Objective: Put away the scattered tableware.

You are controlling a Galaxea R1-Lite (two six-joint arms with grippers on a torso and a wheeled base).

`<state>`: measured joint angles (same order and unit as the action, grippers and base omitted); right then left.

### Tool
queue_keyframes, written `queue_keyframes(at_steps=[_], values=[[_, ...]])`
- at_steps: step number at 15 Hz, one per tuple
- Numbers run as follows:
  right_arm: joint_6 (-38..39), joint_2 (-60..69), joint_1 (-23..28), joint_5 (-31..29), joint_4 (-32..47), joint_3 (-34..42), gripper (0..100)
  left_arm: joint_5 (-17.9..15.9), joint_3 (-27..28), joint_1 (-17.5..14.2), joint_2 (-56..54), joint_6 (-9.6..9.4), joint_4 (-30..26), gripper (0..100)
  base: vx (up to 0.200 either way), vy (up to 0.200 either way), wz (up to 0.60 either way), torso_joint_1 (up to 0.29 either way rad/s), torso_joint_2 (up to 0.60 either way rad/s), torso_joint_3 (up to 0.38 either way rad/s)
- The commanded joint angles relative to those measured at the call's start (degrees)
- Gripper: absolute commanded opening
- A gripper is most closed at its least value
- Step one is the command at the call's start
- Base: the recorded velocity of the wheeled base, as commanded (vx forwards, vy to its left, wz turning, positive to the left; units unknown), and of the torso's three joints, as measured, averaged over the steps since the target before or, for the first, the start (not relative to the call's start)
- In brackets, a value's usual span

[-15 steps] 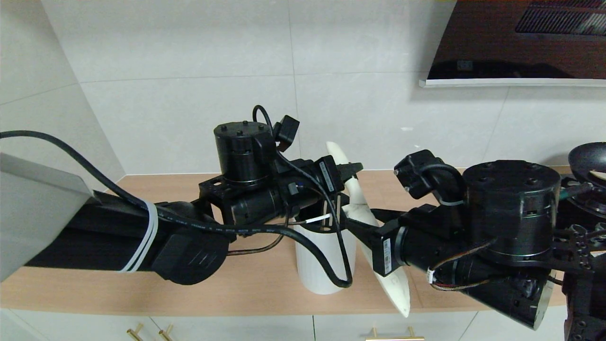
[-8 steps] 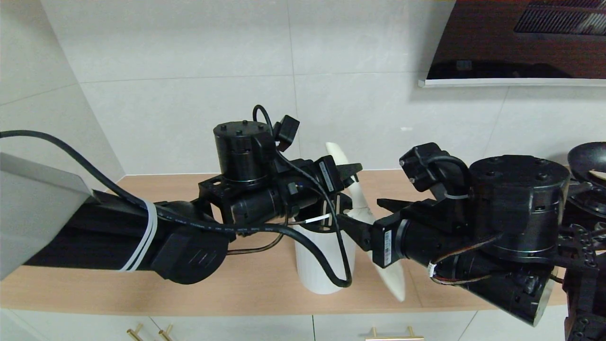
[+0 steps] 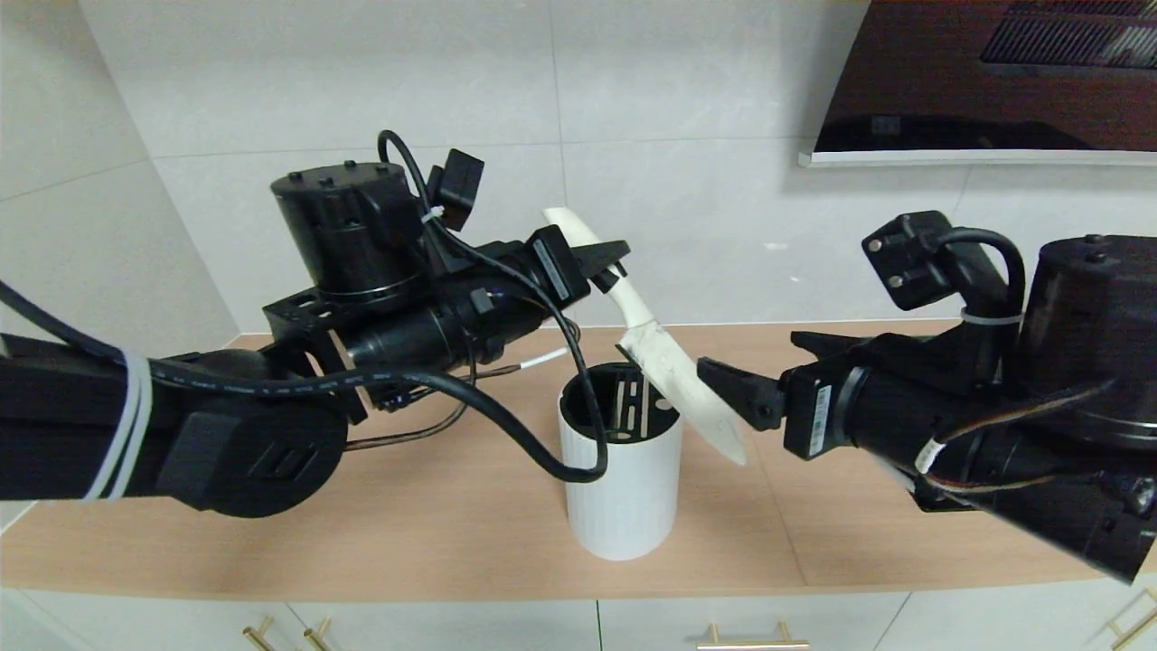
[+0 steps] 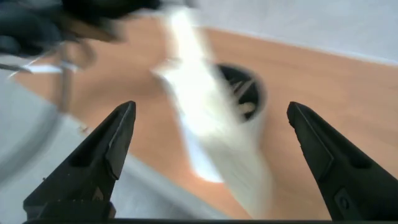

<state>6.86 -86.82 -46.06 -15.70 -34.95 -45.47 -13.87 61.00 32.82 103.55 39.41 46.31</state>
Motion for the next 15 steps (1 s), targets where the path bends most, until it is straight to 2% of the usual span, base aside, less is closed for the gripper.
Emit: queue_keyframes(at_steps=[1,2,4,7,8,9,11,13,15], values=[[-1.9,2.8,4.5,0.1,1.6,-0.2,100,0.5,-0.8,-2.2,-4.2,-3.11,0.1,0,0.000,0.000,0.00,0.000,0.00,0.000],[-1.9,2.3,5.9,0.1,1.7,-0.4,100,2.5,-1.2,-3.3,-5.9,-8.04,1.1,0,0.000,0.000,0.00,0.000,0.00,0.000],[-1.9,1.4,6.2,0.1,1.6,-0.4,100,5.3,-3.2,-3.7,-7.4,-15.59,5.0,0,0.000,0.000,0.00,0.000,0.00,0.000],[-1.9,0.4,6.3,0.1,1.6,-0.4,100,5.3,-7.5,-5.3,-7.9,-31.15,9.8,0,0.000,0.000,0.00,0.000,0.00,0.000],[-2.0,0.2,6.5,0.1,1.6,-0.4,100,5.3,-7.8,-5.5,-7.7,-33.35,9.9,0,0.000,0.000,0.00,0.000,0.00,0.000],[-2.0,0.2,7.0,0.1,1.6,-0.5,100,5.3,-8.2,-5.5,-7.5,-34.40,9.9,0,0.000,0.000,0.00,0.000,0.00,0.000],[-2.0,0.2,7.1,0.1,1.6,-0.5,100,5.0,-8.1,-5.5,-6.3,-34.75,10.0,0,0.000,0.000,0.00,0.000,0.00,0.000],[-2.3,0.0,7.1,0.1,1.6,-0.4,100,5.2,-8.7,-5.5,-3.7,-38.97,12.3,0,0.000,0.000,0.00,0.000,0.00,0.000],[-2.3,-0.1,8.2,0.1,1.6,-0.7,100,5.2,-9.8,-5.0,-2.6,-39.76,13.2,0,0.000,0.000,0.00,0.000,0.00,0.000]])
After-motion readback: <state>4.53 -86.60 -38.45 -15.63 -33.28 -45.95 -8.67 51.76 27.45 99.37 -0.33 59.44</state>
